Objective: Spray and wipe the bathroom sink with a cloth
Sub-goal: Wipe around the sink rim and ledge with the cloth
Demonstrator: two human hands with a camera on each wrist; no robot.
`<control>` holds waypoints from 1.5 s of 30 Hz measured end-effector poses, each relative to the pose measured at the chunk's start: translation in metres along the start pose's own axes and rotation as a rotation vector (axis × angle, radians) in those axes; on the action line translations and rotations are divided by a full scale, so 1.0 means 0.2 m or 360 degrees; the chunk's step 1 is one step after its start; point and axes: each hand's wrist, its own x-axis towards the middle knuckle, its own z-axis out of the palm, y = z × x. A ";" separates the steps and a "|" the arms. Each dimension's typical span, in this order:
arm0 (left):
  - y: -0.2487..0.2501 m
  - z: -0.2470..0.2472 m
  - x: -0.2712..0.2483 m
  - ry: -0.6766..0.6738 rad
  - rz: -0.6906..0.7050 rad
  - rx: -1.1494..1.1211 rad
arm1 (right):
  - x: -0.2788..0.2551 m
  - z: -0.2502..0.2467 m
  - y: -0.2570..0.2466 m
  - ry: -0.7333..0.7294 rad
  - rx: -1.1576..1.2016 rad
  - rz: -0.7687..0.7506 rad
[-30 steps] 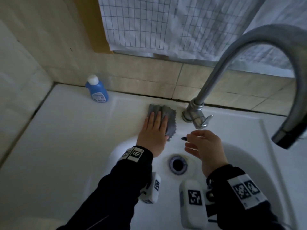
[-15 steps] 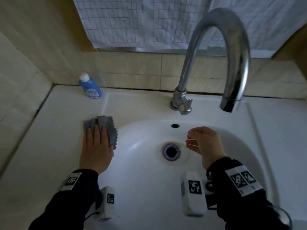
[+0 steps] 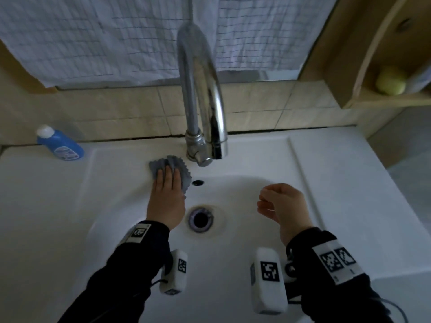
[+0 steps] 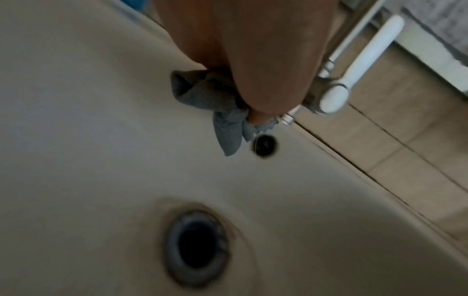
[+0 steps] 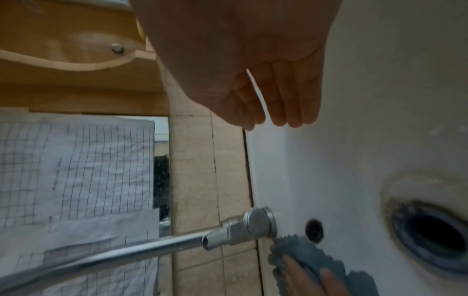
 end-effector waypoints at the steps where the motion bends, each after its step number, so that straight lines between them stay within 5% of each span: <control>1: 0.08 0.00 0.03 -0.0006 0.0061 0.0003 | 0.01 -0.03 0.00 0.0019 0.0013 -0.0005; 9: 0.57 -0.04 0.17 -0.0074 0.0169 -0.0122 | 0.06 -0.28 0.00 0.0140 0.0089 0.0030; 15: 0.78 -0.12 0.44 -0.0120 -0.0047 -0.0261 | 0.06 -0.50 -0.01 0.0222 0.0128 0.0048; 22: 1.25 -0.07 0.41 -0.0281 0.0644 -0.0091 | 0.09 -0.75 -0.06 0.0388 0.0210 0.0045; 29: 1.30 -0.02 0.22 -0.0250 0.0815 -0.0093 | 0.13 -0.78 -0.12 0.0440 0.0260 0.0030; 39: 1.33 0.06 -0.38 -0.0192 0.1476 -0.0166 | 0.14 -0.87 -0.12 0.0531 0.0297 0.0035; 45: 1.42 0.08 -0.30 -0.0183 0.1723 -0.0011 | 0.15 -0.97 -0.10 0.0591 0.0337 0.0043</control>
